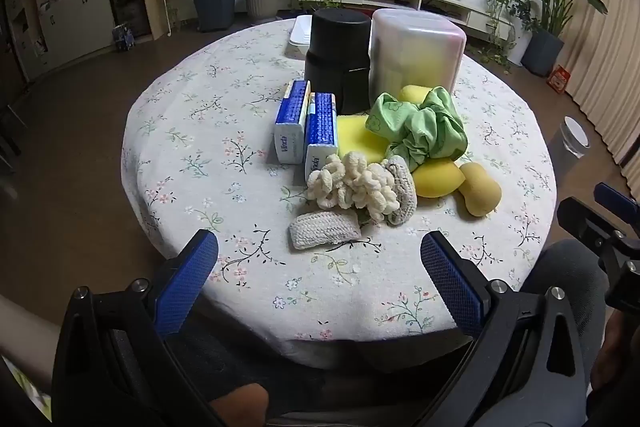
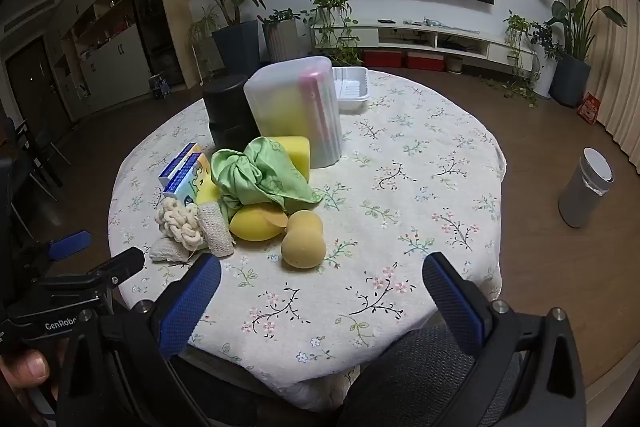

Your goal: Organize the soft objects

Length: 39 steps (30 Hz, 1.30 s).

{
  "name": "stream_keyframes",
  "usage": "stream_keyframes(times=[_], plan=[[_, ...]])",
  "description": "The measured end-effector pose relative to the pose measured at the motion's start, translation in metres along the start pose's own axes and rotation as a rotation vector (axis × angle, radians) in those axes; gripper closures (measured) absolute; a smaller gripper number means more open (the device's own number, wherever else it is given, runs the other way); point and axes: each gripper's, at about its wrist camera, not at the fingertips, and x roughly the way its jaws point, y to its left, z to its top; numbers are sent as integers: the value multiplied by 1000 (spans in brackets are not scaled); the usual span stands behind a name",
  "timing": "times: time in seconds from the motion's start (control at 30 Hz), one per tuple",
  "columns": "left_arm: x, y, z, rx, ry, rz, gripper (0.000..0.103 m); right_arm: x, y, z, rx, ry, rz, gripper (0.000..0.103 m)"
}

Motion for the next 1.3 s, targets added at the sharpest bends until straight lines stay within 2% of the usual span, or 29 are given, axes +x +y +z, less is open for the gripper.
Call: stream_keyframes(times=[0.1, 0.13, 0.27, 1.3], plan=[[2, 1, 1, 9, 6, -9, 0, 0, 0, 0, -1, -1, -1, 0], [-1, 2, 0, 0, -16, 9, 0, 0, 0, 0, 0, 0, 0, 0], [-2, -1, 0, 10, -17, 21, 0, 0, 0, 0, 1, 0, 1, 0], [-4, -3, 0, 6, -17, 19, 0, 3, 1, 0, 2, 26, -5, 0]])
